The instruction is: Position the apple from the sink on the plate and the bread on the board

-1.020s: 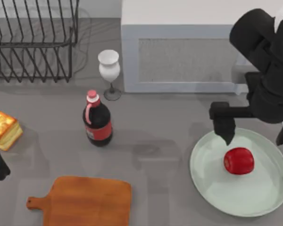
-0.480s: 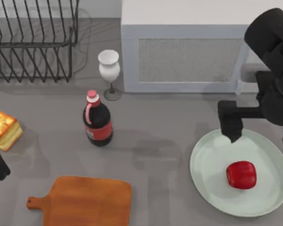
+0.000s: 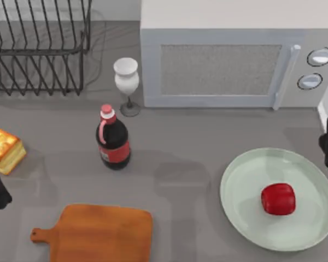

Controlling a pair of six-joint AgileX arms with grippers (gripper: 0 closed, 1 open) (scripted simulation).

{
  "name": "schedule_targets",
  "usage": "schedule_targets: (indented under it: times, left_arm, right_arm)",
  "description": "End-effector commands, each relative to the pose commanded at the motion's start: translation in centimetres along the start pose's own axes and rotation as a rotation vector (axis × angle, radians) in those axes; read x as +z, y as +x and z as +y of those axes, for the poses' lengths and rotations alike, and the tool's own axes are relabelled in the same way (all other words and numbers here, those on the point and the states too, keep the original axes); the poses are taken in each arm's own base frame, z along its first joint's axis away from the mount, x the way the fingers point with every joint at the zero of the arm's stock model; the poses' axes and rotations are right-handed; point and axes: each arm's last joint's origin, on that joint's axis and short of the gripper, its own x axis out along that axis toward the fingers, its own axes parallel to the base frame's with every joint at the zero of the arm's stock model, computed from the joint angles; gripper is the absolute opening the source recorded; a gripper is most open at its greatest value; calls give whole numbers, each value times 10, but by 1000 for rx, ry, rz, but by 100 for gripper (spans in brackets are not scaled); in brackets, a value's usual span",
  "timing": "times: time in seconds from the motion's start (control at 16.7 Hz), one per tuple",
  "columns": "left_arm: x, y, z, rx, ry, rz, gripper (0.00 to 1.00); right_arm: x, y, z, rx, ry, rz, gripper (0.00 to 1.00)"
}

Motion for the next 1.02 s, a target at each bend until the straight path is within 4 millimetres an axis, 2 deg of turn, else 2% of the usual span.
schedule_targets:
  times: [0.12, 0.24, 0.36, 0.54, 0.78, 1.02]
  left_arm:
    - [0, 0, 0, 0, 0, 0, 100]
    - [0, 0, 0, 0, 0, 0, 100]
    - [0, 0, 0, 0, 0, 0, 100]
    - [0, 0, 0, 0, 0, 0, 100]
    - [0, 0, 0, 0, 0, 0, 100]
    - [0, 0, 0, 0, 0, 0, 100]
  right_arm:
    - [-25, -14, -17, 15, -16, -202, 100]
    - [-52, -19, -32, 11, -39, -403, 100]
    - [-75, -15, -43, -13, -65, -583, 100]
    - [-100, 1, -57, -70, -106, -783, 100]
    - [-115, 16, -66, -128, -139, -914, 100]
    - [-115, 17, -67, -132, -141, -921, 100]
